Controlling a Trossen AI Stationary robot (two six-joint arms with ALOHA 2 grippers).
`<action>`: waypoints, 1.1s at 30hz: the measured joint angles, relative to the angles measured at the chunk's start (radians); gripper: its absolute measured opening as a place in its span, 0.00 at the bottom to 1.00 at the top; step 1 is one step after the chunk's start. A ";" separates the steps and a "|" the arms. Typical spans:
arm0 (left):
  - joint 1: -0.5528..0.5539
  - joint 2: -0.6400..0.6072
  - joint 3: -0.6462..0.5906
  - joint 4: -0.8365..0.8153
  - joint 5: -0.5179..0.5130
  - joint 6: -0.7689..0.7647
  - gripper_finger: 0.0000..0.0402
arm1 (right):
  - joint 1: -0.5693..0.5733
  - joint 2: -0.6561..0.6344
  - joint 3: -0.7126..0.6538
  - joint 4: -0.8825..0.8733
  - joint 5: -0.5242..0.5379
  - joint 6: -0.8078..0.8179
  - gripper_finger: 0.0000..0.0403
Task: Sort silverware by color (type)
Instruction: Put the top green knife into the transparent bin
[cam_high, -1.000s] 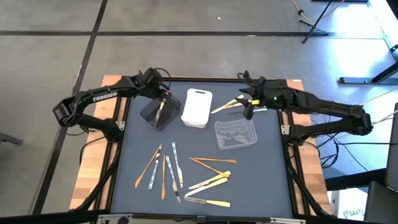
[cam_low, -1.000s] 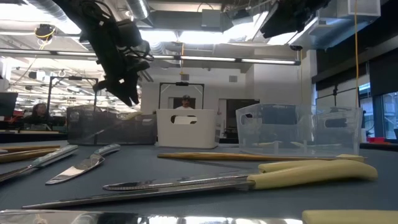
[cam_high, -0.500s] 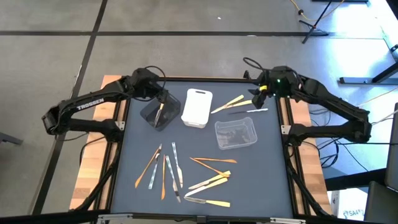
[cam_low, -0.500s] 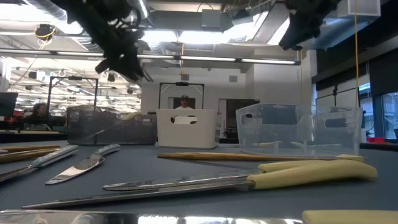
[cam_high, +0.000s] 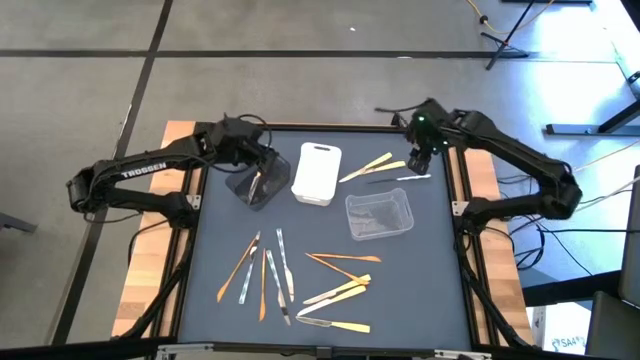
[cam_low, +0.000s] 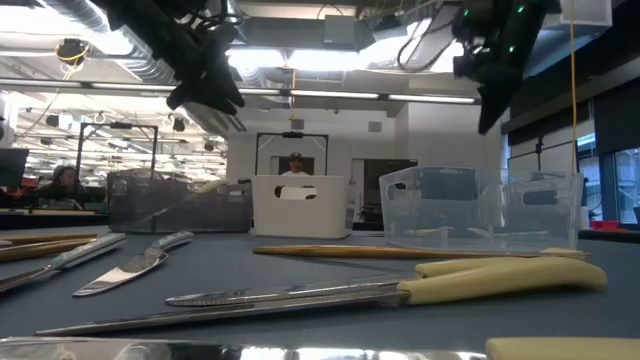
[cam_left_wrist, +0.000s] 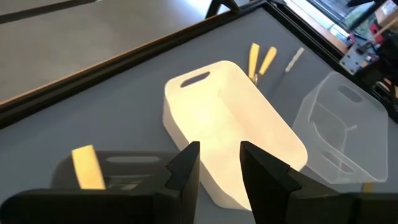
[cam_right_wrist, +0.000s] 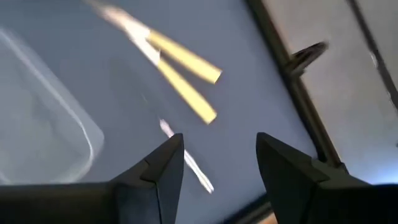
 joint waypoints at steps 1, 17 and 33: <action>-0.005 0.000 0.000 0.000 0.000 0.000 0.27 | 0.000 0.023 0.000 -0.015 0.000 -0.027 0.46; -0.087 0.001 0.000 -0.001 -0.084 0.001 0.27 | 0.003 0.179 -0.202 0.029 0.000 -0.155 0.46; -0.096 0.001 0.000 -0.001 -0.095 0.000 0.27 | 0.003 0.179 -0.434 0.332 0.035 -0.246 0.46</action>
